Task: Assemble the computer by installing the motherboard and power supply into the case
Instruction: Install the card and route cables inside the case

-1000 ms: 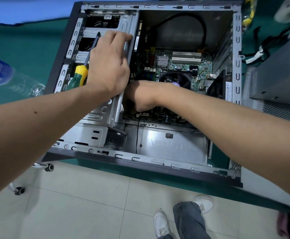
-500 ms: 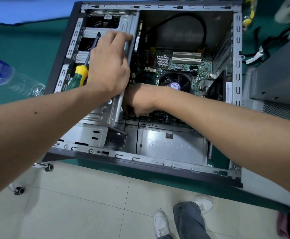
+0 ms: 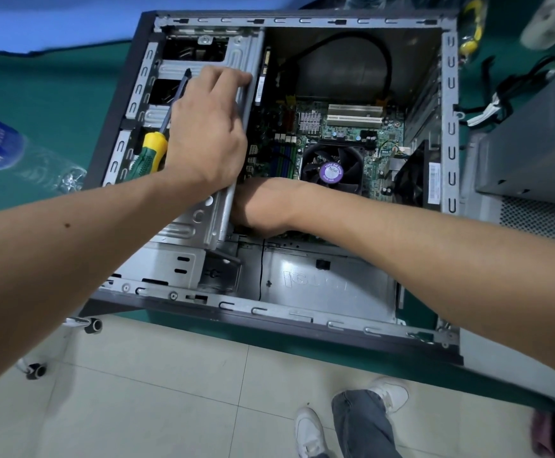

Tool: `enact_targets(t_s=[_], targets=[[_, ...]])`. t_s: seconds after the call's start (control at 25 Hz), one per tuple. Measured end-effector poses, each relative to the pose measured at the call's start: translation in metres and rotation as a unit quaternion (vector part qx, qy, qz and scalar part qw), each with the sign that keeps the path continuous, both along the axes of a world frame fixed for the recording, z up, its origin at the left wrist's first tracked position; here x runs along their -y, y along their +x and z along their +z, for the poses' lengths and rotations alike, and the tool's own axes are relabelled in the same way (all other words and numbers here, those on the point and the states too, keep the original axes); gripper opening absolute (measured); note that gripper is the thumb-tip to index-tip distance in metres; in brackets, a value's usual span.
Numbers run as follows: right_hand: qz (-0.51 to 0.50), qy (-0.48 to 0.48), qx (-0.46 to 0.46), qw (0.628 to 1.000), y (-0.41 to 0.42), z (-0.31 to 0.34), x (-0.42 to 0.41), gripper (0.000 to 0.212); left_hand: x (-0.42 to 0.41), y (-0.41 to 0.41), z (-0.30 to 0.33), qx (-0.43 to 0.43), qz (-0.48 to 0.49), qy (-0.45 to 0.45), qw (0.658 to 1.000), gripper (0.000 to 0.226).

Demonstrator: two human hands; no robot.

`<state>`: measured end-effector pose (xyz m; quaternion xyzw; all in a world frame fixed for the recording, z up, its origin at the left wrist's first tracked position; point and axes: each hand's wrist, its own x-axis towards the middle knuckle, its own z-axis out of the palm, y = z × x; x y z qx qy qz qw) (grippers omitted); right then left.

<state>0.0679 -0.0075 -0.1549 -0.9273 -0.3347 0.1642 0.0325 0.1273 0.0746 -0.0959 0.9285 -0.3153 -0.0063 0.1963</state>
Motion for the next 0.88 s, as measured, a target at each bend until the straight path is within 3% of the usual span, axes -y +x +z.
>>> enact_targets(t_s=[0.88], targets=[[0.029, -0.014, 0.029, 0.999, 0.0007, -0.0066, -0.0057, 0.026, -0.0014, 0.0008, -0.001, -0.002, 0.002, -0.001, 1.0, 0.044]])
